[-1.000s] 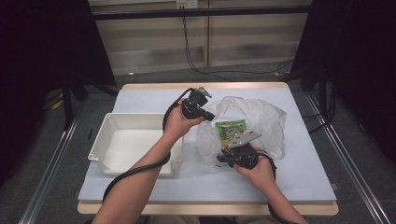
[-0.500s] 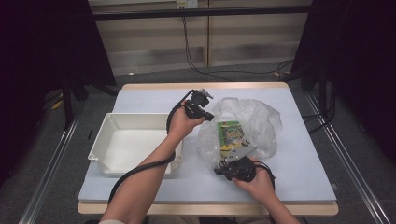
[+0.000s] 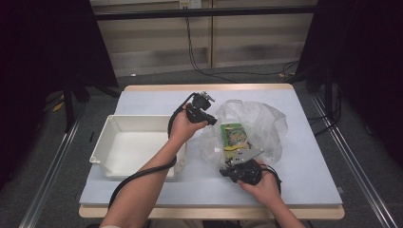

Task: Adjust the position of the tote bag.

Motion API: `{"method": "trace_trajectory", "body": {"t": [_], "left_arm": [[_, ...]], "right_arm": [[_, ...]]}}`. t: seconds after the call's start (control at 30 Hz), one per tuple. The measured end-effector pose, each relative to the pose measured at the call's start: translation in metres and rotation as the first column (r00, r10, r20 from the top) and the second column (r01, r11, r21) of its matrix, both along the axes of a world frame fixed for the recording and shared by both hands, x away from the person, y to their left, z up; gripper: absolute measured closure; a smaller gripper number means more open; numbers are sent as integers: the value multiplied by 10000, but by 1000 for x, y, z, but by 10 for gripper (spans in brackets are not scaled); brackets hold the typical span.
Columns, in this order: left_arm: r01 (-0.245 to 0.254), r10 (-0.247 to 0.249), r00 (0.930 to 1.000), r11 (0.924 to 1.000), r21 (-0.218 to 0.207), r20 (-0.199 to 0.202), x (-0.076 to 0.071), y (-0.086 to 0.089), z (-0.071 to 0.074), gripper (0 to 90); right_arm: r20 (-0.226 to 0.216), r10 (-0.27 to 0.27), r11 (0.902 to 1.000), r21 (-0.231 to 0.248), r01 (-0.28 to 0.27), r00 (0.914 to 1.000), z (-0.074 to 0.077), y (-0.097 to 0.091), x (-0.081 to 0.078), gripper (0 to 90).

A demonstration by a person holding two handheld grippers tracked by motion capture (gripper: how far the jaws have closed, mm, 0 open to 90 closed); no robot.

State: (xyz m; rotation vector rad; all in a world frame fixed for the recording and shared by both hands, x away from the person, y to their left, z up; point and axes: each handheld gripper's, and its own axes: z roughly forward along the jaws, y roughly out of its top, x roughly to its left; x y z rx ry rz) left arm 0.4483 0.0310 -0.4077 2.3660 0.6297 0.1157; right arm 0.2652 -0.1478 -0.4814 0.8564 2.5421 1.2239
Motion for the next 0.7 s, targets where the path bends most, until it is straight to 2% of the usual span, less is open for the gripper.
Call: {"method": "trace_trajectory", "body": {"t": [0.03, 0.1, 0.13, 0.17, 0.2, 0.23, 0.27, 0.3, 0.33, 0.37, 0.4, 0.43, 0.47, 0.5, 0.57, 0.63, 0.7], "left_arm": [[194, -193, 9998, 9998, 71, -75, -1, 1, 1, 754], [170, -170, 9999, 9999, -20, 22, -5, 1, 3, 647], [113, -114, 9999, 9999, -107, -52, -7, 1, 4, 602], [336, -336, 9994, 9994, 87, 57, -7, 2, 7, 554], [-13, 15, 9999, 9999, -150, 109, -8, 1, 8, 489], [-156, 157, 9999, 9998, -148, 37, -9, 1, 8, 409], [-153, 151, 9998, 9998, -86, -150, -8, 1, 9, 330], [-153, 151, 9998, 9998, -86, -150, -8, 1, 9, 275], [-100, 102, 9999, 9996, 260, -87, -8, -3, 9, 235], [-152, 145, 9997, 9990, 426, 176, -8, -5, 7, 210], [-152, 145, 9997, 9990, 426, 176, -8, -5, 7, 195], [-249, 255, 9995, 9991, 348, -170, -4, -8, 4, 190], [-266, 271, 9995, 9992, 294, -163, -2, -8, 3, 200], [-369, 367, 9993, 9990, 271, 88, -1, -10, 3, 248], [-401, 402, 9992, 9990, 213, -54, 2, -13, 0, 298], [-378, 379, 9993, 9985, 401, -19, 4, -17, -4, 519], [-485, 482, 9988, 9973, 558, 71, 5, -18, -5, 680]], "right_arm": [[-2, -26, 10000, 78, 26, 10000, 1, 0, 0, 873], [92, -118, 9999, 109, 117, 9999, 1, -1, 1, 875], [125, -133, 9998, 123, 132, 9998, 2, -1, 1, 875], [71, -110, 9999, 113, 109, 9999, 2, -1, 2, 874], [129, -156, 9999, 59, 155, 9998, 2, -1, 2, 874], [79, -189, 9998, 40, 189, 9998, 2, -1, 2, 874], [91, -165, 9998, 72, 164, 9998, 2, -2, 3, 873], [97, -175, 9998, 121, 174, 9998, 1, -2, 3, 874], [67, -159, 9998, 121, 158, 9999, 1, -2, 3, 875], [86, -112, 9999, 47, 112, 9999, 1, -1, 3, 876], [86, -112, 9999, 47, 112, 9999, 1, -1, 3, 876], [175, -61, 10000, -66, 62, 9998, 0, 0, 3, 880], [128, -21, 10000, -53, 22, 9999, 0, 0, 3, 879], [121, 1, 10000, -61, 0, 9999, 0, 0, 3, 880], [166, 141, 9999, -81, -140, 9998, 0, 1, 2, 882], [182, 214, 9997, -114, -212, 9996, 0, 2, 2, 880], [143, 315, 9994, -116, -313, 9994, -1, 3, 1, 877]]}}
